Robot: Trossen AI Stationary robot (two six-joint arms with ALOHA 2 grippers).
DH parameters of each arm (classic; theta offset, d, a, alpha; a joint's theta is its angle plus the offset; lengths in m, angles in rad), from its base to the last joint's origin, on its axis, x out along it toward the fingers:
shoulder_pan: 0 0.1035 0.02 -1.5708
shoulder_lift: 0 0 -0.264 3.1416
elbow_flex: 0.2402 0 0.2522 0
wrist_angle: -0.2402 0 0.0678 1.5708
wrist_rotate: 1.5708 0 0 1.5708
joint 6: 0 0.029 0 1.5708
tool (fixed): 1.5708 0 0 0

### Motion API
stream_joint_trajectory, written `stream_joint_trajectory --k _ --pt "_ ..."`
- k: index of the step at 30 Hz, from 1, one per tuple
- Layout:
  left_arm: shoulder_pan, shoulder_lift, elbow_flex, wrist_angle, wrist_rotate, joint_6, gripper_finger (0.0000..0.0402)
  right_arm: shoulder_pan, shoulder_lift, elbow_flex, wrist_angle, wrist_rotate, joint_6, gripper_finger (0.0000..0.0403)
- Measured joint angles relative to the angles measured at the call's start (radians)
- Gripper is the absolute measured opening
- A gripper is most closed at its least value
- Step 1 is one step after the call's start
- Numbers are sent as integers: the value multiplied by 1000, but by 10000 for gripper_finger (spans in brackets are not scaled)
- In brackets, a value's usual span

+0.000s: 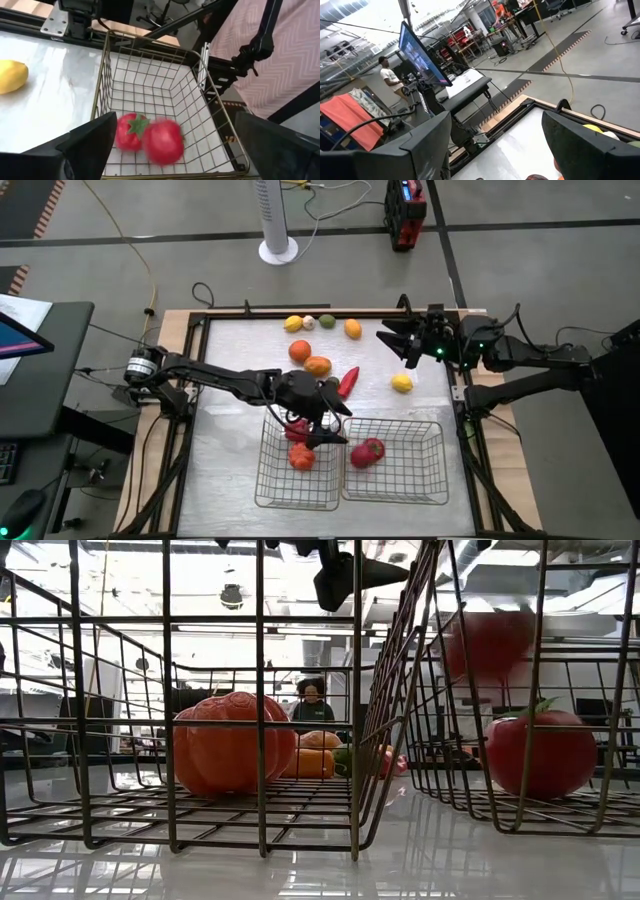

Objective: Sort produce into baskets
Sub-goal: Put the bottom right yellow lemon into the right wire basket

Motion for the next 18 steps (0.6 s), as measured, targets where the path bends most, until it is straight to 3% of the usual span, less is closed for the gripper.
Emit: stream_joint_trajectory --k 7,12,18 --pt "42 -71 65 -170 -7 -7 392 17 0 0 -98 -2 2 340" --pt "71 -173 80 -380 -133 81 374 15 20 0 -347 -5 87 340" --pt "118 -301 66 -540 -236 155 346 0 88 -1 -506 -25 90 340"
